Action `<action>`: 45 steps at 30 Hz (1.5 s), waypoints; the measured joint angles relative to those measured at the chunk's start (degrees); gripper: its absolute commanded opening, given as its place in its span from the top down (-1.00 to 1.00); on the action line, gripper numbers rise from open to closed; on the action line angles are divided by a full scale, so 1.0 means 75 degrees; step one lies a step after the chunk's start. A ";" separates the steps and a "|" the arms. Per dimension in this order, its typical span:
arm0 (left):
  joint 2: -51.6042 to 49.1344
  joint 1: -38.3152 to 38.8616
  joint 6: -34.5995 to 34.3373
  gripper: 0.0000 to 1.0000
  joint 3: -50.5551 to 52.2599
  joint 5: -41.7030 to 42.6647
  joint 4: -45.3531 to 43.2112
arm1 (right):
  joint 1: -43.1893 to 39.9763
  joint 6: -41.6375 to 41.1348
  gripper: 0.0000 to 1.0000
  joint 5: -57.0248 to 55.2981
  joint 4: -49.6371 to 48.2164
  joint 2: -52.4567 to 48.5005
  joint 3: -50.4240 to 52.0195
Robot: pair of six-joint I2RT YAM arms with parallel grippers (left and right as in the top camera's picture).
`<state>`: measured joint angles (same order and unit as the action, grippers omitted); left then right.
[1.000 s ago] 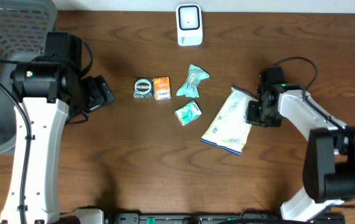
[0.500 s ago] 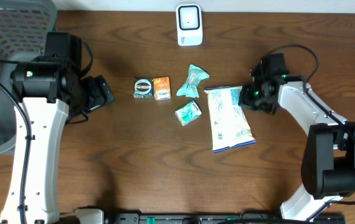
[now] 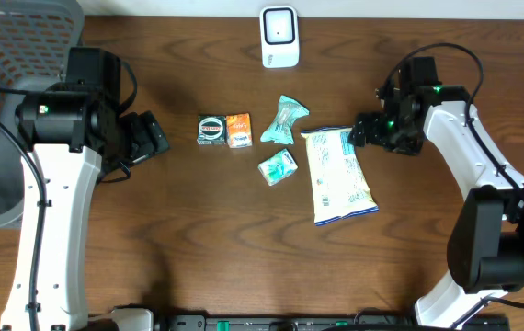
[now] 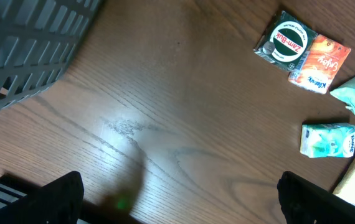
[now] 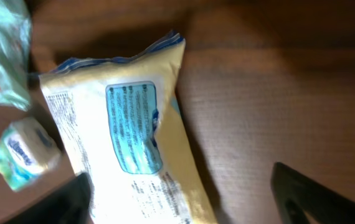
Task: Scan the item barcode
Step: 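Release the bag and reposition the right gripper above it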
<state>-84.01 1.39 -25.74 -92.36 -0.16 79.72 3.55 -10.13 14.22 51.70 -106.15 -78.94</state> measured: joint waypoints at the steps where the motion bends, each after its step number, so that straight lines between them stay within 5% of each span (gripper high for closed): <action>1: 0.0000 0.0000 0.0000 -0.95 0.0000 0.0000 0.0000 | 0.0000 0.0073 -0.98 -0.0015 0.0015 0.0000 0.0000; 9: 0.0000 0.0000 0.0000 -0.96 0.0000 0.0000 0.0000 | 0.0009 0.0219 -0.87 -0.0052 0.0041 0.0000 0.0000; 10: 0.0000 0.0000 0.0000 -0.95 0.0000 0.0000 0.0000 | 0.0017 0.0248 -0.49 -0.0044 0.0050 0.0000 0.0000; 11: 0.0000 0.0000 0.0003 -0.95 0.0000 0.0000 0.0000 | 0.0029 0.0274 0.23 -0.0044 0.0087 0.0000 0.0000; 12: 0.0000 0.0000 0.0000 -0.96 0.0000 0.0000 0.0000 | 0.0047 0.0259 0.72 -0.0035 0.0143 0.0000 0.0000; 13: 0.0000 0.0000 0.0000 -0.95 0.0000 0.0000 0.0000 | 0.0073 0.0265 0.88 -0.0038 0.0198 0.0000 0.0000; 36: 0.0000 0.0000 0.0000 -0.95 0.0000 0.0000 0.0000 | 0.1918 0.0277 0.98 -0.1530 0.1664 -0.0009 -0.1218; 45: 0.0000 0.0000 0.0000 -0.96 0.0000 0.0000 -0.0003 | 0.2538 -0.0149 0.98 -0.2282 0.0396 -0.0009 0.0073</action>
<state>-84.01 1.39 -25.74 -92.36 -0.16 79.70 22.59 -11.25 -2.90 54.68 -106.21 -78.39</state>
